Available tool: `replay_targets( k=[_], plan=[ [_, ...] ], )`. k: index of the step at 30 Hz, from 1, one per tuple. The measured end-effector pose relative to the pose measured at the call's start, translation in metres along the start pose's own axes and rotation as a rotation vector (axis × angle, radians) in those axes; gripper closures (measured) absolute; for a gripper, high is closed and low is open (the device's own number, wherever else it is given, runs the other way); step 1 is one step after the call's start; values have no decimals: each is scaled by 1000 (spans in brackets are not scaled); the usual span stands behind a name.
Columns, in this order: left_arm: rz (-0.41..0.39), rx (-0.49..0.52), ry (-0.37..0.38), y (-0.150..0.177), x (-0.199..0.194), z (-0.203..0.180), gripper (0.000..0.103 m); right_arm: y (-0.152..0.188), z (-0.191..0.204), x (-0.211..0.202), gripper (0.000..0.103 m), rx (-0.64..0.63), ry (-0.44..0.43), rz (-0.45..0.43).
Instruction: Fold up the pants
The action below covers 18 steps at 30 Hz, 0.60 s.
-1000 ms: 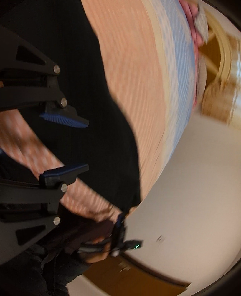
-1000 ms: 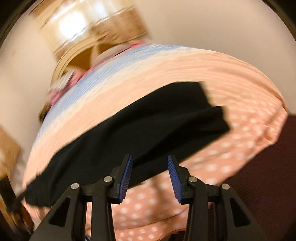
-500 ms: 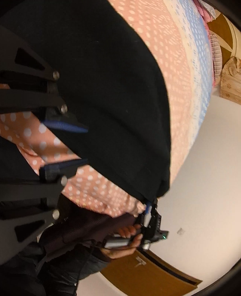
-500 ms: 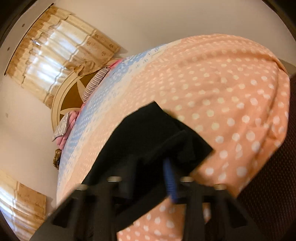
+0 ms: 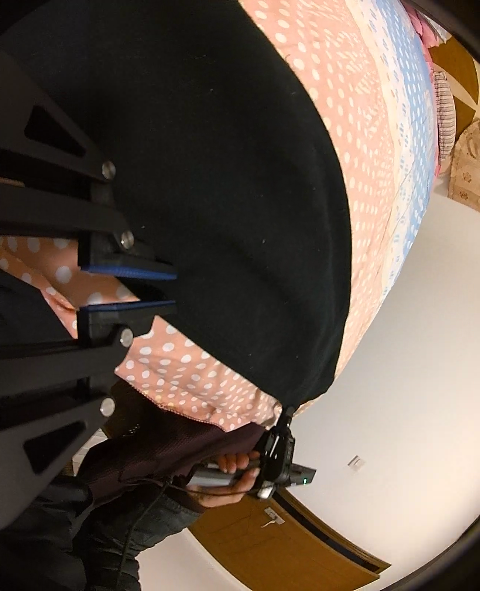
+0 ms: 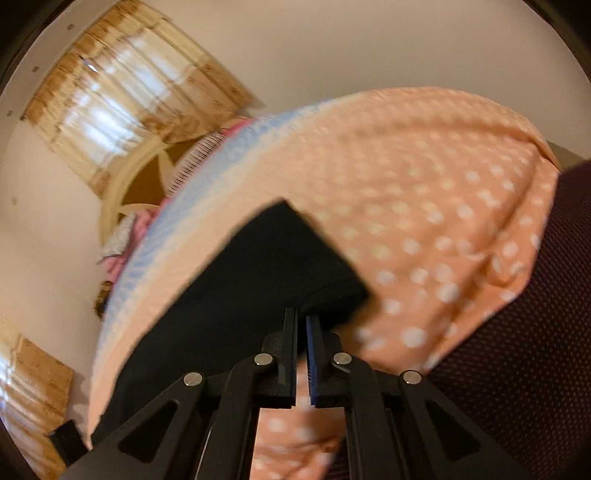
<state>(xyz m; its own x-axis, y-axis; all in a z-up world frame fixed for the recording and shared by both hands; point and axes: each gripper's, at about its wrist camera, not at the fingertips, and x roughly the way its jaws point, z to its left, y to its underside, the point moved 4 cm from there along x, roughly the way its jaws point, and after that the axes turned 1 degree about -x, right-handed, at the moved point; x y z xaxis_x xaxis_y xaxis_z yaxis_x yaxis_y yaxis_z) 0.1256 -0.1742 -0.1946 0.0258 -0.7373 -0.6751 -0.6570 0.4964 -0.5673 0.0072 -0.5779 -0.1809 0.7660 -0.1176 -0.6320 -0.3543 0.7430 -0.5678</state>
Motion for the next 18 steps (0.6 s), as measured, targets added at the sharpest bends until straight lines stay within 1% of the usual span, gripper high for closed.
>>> replay_targets(
  k=[2,3,4,5,7,8,9,10,11,13,15,17,18],
  plan=[
    [12,10,6,2,0,-2,91,2,-7,-3,97,7,14,-14],
    [14,10,8,2,0,-2,91,2,-10,-5,93,24,14,-17],
    [15,10,7,2,0,-1,91,0,-12,-8,72,26,45,-27],
    [9,11,9,2,-2,-2,91,-1,-16,-14,58,28,90,-47],
    [-6,28,11,1,-4,-4,91,-3,-20,-30,58,35,129,-99],
    [-7,39,-6,1,-5,-6,91,-4,-15,-37,58,22,135,-117],
    [-13,55,-13,0,-6,-8,91,-4,-7,-44,58,-6,130,-127],
    [-19,62,-12,0,-8,-9,91,-1,8,-49,58,-53,102,-129],
    [-26,66,-18,1,-10,-10,91,6,27,-50,58,-117,61,-113],
    [-38,61,-39,1,-15,-8,91,28,71,-42,58,-284,-10,-30],
    [-55,44,-50,3,-19,-6,91,54,106,-31,58,-430,-58,41],
    [-67,36,-82,5,-21,-3,91,91,144,-20,58,-629,-57,89],
    [-71,38,-102,5,-23,-1,90,105,157,-15,58,-704,-58,107]
  ],
)
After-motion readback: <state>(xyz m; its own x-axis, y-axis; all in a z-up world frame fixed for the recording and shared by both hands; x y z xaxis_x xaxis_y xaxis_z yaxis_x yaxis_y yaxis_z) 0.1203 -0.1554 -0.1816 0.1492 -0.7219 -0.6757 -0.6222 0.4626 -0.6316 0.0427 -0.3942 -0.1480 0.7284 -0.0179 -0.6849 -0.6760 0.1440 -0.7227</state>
